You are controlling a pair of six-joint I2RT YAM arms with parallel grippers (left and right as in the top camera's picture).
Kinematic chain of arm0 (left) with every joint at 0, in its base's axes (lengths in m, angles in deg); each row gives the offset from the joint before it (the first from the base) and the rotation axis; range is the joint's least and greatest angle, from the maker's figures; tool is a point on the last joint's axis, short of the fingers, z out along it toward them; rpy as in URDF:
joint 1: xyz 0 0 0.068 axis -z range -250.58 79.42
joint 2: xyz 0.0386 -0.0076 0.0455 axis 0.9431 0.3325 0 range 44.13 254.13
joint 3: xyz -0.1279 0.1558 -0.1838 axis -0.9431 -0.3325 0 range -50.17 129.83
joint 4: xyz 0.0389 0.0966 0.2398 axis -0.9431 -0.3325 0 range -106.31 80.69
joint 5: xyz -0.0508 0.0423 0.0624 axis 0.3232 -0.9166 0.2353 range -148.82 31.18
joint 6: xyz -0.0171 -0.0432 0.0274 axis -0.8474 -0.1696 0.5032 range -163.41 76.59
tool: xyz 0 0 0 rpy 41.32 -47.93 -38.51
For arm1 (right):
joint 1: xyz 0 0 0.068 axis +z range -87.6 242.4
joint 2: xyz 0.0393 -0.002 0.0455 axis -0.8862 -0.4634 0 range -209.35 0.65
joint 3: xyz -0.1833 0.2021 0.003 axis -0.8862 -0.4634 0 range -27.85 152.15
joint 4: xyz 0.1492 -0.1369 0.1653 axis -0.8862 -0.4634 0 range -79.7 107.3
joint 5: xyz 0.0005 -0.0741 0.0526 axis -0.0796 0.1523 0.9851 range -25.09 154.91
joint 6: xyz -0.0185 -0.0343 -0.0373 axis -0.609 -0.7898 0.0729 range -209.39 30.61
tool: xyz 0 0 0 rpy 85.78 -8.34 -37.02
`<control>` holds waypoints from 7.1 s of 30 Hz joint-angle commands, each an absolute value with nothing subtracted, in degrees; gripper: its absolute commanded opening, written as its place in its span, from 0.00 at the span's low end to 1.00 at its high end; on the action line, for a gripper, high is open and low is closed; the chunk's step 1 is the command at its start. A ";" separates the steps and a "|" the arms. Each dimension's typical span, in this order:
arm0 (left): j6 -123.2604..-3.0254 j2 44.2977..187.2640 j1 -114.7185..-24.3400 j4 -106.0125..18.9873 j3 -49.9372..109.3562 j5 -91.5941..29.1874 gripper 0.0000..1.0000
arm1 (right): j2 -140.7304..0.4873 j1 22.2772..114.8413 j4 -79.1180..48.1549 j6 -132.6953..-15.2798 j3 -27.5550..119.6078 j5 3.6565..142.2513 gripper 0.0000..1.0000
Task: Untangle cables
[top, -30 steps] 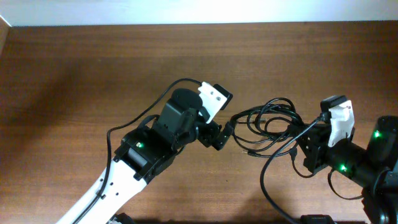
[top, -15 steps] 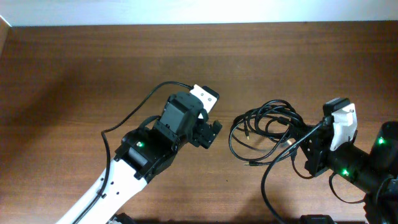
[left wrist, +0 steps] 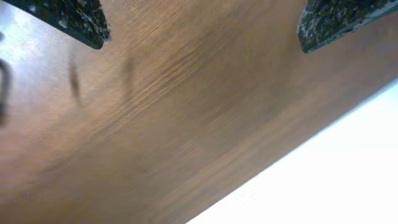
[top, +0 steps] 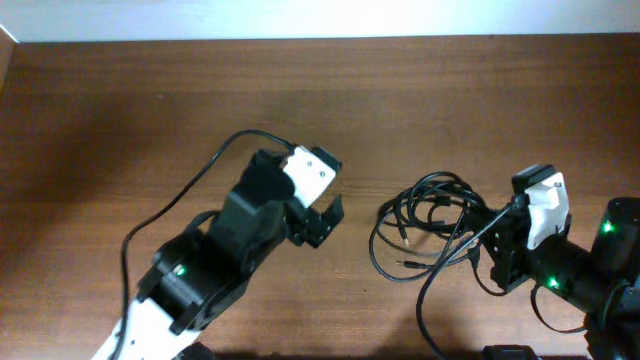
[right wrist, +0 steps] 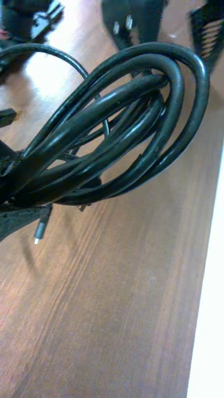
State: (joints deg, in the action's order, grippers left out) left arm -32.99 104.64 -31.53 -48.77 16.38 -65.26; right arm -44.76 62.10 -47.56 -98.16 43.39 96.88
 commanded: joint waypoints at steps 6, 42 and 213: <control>-20.95 106.31 -31.62 -48.53 16.68 -38.00 0.99 | -44.28 62.01 -51.73 -110.23 44.20 97.29 0.04; -21.45 115.44 -27.95 -31.79 16.68 -7.34 0.95 | -44.28 62.01 -57.15 -115.12 44.16 100.99 0.05; -52.42 113.89 -32.06 -10.87 16.68 -17.17 0.00 | -48.14 62.01 -53.61 -85.09 45.08 106.95 0.79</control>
